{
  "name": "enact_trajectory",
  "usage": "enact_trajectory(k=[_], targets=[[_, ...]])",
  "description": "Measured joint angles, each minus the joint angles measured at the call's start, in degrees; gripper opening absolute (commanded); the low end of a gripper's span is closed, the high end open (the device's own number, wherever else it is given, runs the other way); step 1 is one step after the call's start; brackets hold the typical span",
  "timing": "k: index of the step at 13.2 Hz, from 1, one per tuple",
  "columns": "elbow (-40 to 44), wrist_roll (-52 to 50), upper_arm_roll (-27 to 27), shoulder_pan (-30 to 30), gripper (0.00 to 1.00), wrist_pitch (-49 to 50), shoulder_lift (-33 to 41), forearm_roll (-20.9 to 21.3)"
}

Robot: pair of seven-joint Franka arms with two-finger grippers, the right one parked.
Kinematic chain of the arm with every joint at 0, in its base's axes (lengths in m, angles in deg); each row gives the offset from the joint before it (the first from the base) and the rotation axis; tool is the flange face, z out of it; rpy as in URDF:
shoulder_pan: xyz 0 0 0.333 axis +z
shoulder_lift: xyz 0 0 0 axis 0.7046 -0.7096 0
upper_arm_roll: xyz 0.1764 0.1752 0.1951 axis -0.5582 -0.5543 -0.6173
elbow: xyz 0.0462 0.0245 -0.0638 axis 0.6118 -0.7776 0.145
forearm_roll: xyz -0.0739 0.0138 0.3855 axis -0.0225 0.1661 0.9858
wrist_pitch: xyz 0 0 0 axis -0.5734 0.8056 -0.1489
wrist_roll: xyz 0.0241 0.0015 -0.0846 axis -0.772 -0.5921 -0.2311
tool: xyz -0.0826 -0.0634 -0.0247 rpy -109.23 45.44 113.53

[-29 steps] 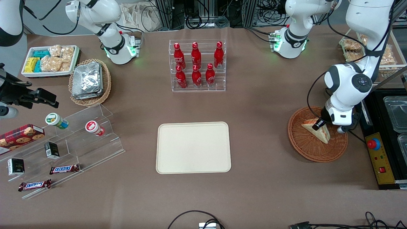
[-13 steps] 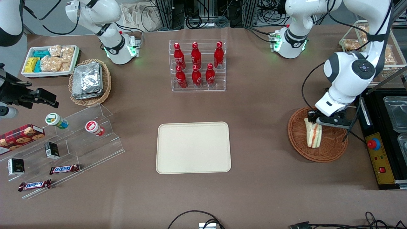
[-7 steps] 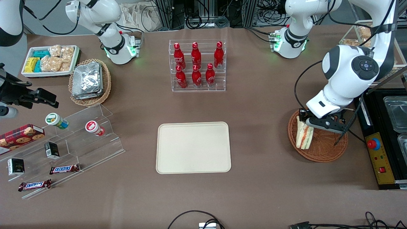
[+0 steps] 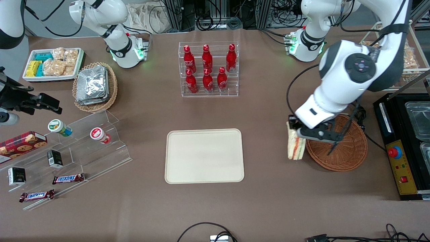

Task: Place sandwich from basket to tray
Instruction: 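Lift the sandwich out of the basket with the left gripper, then carry the sandwich over the cream tray and lower it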

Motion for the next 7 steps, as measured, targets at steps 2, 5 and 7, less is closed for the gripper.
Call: enact_trajectory(k=[2, 5, 7], targets=[[4.32, -7.80, 0.13, -4.85, 0.09, 0.28, -4.52, 3.37], [10.35, -16.09, 0.17, -10.75, 0.09, 0.29, -12.17, 6.92], [13.71, -18.69, 0.14, -13.00, 0.09, 0.31, -16.53, 8.34]])
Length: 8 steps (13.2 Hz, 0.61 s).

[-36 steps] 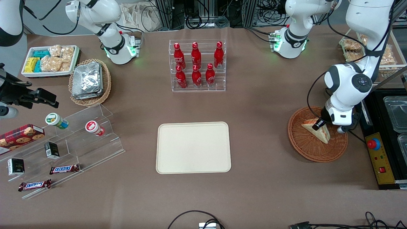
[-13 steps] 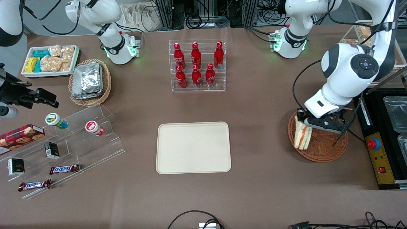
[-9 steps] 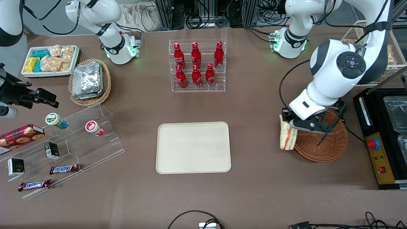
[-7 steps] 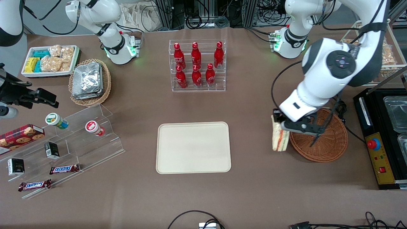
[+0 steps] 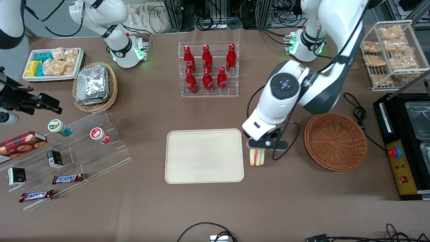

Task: Place sandwich from basket to tray
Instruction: 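Carry the sandwich over the cream tray and lower it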

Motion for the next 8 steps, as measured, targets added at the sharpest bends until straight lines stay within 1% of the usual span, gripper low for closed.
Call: enact_trajectory(k=[2, 5, 6, 8], targets=[[2.83, -1.89, -0.02, -1.81, 0.09, 0.00, -3.71, 1.60], [7.31, -5.00, -0.03, -5.36, 0.10, -0.01, -9.65, 5.66], [8.12, -5.94, -0.06, -6.33, 0.14, -0.12, -11.24, 6.33], [8.85, -6.97, -0.12, -7.68, 0.14, -1.57, -13.66, 7.47]])
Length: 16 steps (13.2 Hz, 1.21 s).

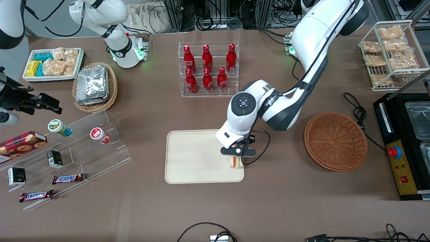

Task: Place sandwich from basket to tray
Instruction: 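Carry the sandwich over the cream tray and lower it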

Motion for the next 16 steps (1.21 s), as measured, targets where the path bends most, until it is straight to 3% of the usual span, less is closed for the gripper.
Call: enact_trajectory(k=[4, 11, 13, 16], targets=[[0.11, -4.68, -0.02, -1.69, 0.14, -4.09, -4.22, 4.97], [0.19, -5.06, -0.11, -2.11, 0.14, -7.52, -8.52, 6.19], [0.20, -5.06, -0.11, -2.11, 0.24, -7.52, -8.72, 6.19], [0.20, -5.07, -0.11, -2.11, 0.45, -7.67, -9.22, 6.20]])
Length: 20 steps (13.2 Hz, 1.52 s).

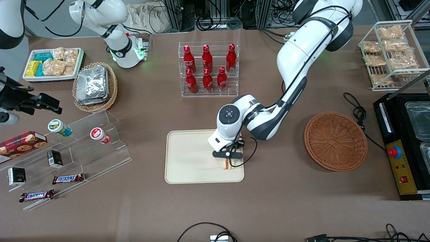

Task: Place sandwich from basket to tray
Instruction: 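Carry the sandwich over the cream tray and lower it, then open the left gripper to release the sandwich onto the tray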

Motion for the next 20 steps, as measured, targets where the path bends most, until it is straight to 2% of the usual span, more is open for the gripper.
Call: enact_trajectory(k=[1, 2, 3, 10, 15, 20], targets=[[0.00, 0.00, 0.00, 0.00, 0.58, -0.20, -0.05, 0.00], [0.00, 0.00, 0.00, 0.00, 0.90, -0.26, -0.06, 0.00], [0.00, -0.01, 0.00, 0.00, 1.00, -0.29, -0.08, 0.00], [2.78, -1.99, -0.41, 0.23, 1.00, -0.37, 1.08, 0.19], [3.54, -7.23, -3.47, 1.42, 1.00, 4.74, 8.49, 0.34], [3.68, -7.29, -3.70, 7.20, 1.00, 11.21, 15.92, 0.00]])
